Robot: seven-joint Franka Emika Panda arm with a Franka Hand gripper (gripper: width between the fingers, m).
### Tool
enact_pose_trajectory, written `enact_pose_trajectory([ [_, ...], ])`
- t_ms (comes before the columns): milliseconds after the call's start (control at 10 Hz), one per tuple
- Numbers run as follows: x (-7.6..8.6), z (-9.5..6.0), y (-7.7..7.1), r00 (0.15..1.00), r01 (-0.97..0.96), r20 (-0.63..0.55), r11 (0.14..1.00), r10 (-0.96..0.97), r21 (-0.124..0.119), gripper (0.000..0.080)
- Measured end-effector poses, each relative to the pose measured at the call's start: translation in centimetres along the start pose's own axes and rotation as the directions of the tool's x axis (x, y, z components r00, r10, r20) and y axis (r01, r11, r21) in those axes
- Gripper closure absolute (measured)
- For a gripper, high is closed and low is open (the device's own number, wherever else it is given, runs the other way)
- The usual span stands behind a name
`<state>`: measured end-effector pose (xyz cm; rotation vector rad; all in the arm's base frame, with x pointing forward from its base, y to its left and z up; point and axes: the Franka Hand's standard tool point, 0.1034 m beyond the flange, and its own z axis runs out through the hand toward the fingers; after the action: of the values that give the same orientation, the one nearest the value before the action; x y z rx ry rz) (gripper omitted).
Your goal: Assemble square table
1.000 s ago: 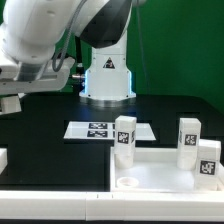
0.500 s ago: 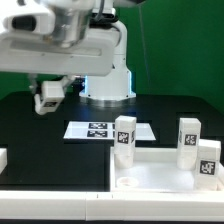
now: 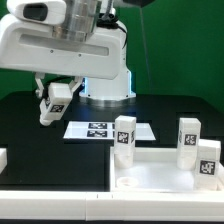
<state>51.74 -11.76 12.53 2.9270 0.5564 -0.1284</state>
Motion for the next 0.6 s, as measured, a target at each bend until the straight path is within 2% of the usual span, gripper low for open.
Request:
enact_pose_trajectory([
  [100, 0.7, -0.7, -0.8, 0.998, -0.065, -0.01, 0.996, 0.066, 0.061, 0.0515],
  [200, 2.8, -2.1, -1.3, 0.99, -0.129, -0.049, 0.984, 0.136, 0.125, 0.0515],
  [400, 6.3, -4.2, -1.6, 0.964, -0.192, -0.158, 0.97, 0.215, 0.151, 0.0515],
  [600, 8.7, -5.9, -0.6, 0.913, -0.249, -0.298, 0.959, 0.279, 0.134, 0.0515],
])
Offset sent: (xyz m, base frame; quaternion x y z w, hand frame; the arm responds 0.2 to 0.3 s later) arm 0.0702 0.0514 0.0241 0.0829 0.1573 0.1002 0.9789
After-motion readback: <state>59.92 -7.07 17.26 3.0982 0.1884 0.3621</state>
